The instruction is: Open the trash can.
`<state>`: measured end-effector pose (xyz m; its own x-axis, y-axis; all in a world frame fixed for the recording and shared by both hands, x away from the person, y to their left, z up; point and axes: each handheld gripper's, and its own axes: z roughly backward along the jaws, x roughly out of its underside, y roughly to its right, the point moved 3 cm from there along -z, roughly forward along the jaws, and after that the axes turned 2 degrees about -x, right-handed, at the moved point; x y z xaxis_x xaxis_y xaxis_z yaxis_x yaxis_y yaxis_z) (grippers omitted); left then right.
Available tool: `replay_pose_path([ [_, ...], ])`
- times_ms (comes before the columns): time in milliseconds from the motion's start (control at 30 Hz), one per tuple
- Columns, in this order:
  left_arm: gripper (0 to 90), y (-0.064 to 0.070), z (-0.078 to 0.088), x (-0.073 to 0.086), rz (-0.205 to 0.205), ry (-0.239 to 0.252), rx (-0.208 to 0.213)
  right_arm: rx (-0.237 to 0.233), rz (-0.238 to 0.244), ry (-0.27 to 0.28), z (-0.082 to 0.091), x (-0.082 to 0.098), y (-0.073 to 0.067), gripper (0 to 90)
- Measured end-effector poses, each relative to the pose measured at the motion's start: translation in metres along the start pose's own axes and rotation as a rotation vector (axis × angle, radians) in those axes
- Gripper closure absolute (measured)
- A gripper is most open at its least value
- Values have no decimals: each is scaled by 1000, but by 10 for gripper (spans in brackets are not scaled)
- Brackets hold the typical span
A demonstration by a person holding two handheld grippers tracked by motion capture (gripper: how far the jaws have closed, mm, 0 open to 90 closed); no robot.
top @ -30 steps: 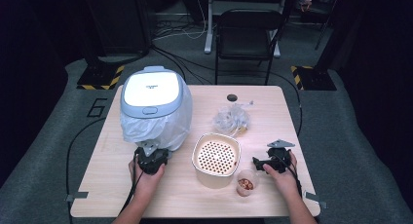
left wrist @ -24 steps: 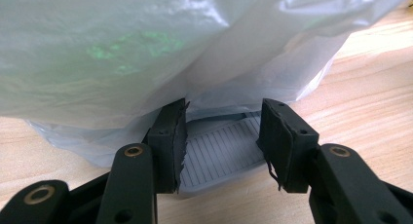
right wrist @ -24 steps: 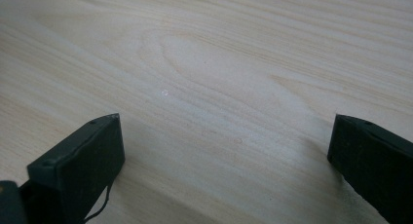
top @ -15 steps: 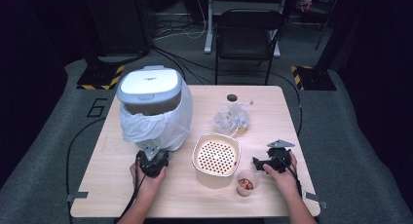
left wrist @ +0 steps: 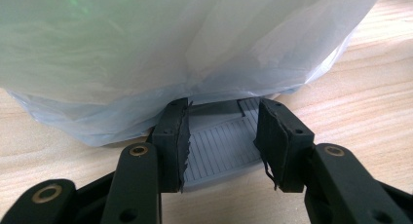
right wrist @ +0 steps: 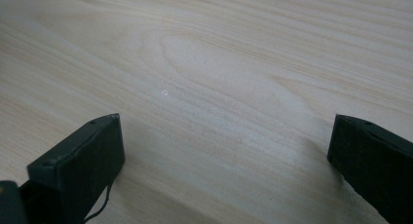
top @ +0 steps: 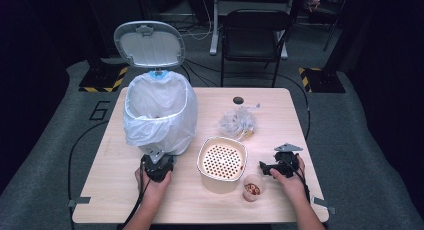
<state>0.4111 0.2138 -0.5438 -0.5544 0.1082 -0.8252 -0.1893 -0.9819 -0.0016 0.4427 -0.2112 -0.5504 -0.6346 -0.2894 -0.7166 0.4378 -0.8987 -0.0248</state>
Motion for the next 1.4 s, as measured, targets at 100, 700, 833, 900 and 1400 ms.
replay_pose_path([
  [100, 553, 0, 0, 0, -3, 1, -2, 0, 0, 0, 0, 0, 0, 0],
  [700, 554, 0, 0, 0, 0, -3, 1, -25, 9, -12, 4, -2, 2, 148],
  [833, 554, 0, 0, 0, 0, -4, 1, -48, 16, -38, 7, -5, 4, 190],
  [900, 554, 0, 0, 0, 4, 2, 1, -62, -3, -49, 9, -9, 1, 191],
  [1400, 554, 0, 0, 0, 2, 4, -1, -74, 38, 26, 39, -75, 11, 224],
])
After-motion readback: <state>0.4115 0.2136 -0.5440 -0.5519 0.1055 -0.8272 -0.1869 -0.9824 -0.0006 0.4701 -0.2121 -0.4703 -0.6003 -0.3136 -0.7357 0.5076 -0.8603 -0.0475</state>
